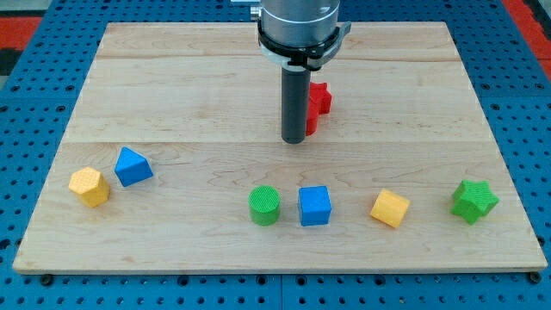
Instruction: Push the green star diagonally on the top right side of the blue cube
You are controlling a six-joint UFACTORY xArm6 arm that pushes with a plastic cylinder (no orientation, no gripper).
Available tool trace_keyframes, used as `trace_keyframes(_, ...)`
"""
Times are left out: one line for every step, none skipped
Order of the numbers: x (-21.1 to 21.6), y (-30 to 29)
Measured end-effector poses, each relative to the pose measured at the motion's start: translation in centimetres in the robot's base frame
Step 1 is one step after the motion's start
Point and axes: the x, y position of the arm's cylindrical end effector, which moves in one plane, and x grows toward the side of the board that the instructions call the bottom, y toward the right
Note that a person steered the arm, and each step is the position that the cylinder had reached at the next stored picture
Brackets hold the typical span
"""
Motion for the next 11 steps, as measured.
trace_keyframes(1.0,2.1)
trace_keyframes(-0.7,12.1)
trace_keyframes(2.1,22.4)
trace_keyframes(6.5,32.7)
trace_keyframes(12.4,31.5)
trace_keyframes(15.6,26.8)
trace_keyframes(12.4,24.7)
trace_keyframes(10.9,22.7)
trace_keyframes(10.4,16.8)
trace_keyframes(8.5,14.0)
trace_keyframes(9.9,13.1)
